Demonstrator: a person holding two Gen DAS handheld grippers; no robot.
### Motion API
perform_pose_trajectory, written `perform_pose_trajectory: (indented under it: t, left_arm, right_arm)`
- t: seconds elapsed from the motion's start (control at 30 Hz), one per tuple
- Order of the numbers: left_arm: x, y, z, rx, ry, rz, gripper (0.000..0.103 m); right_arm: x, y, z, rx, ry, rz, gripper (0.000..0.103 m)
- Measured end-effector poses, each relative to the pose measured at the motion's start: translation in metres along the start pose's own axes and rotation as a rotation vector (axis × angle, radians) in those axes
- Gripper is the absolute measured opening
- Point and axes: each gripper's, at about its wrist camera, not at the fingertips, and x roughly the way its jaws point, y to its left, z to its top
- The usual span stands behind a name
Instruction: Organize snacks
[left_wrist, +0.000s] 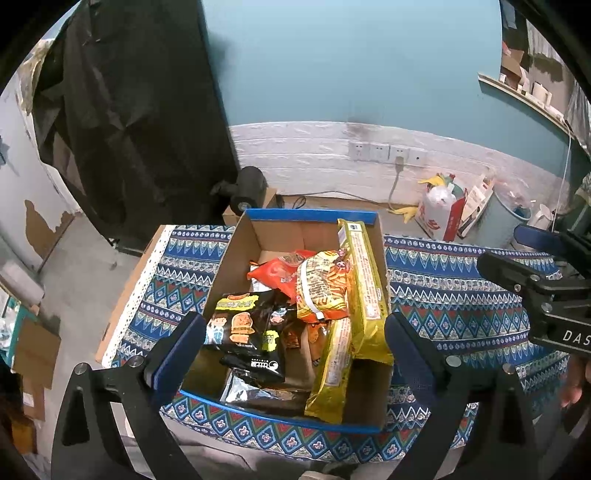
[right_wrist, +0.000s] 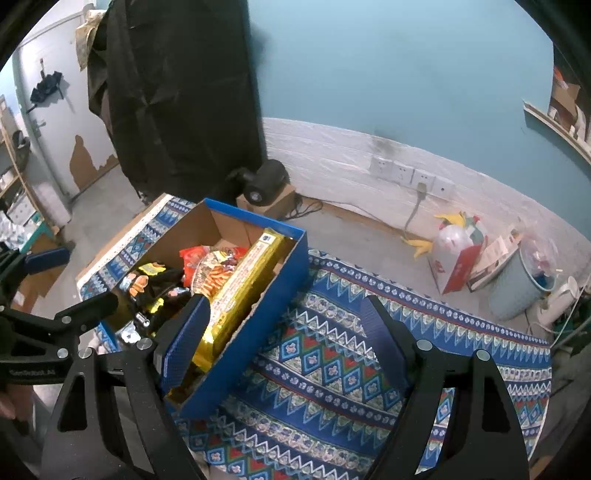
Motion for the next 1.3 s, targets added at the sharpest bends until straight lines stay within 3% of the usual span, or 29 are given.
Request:
perform_pose_trajectory:
  t: [1.3]
  left_arm:
    - [-0.0031, -0.0019, -0.0019, -0.012, 0.012, 0.014, 0.098]
  right_arm:
    - [0.0012, 0.0011, -0.0035, -0.024, 0.014, -0.017, 0.082]
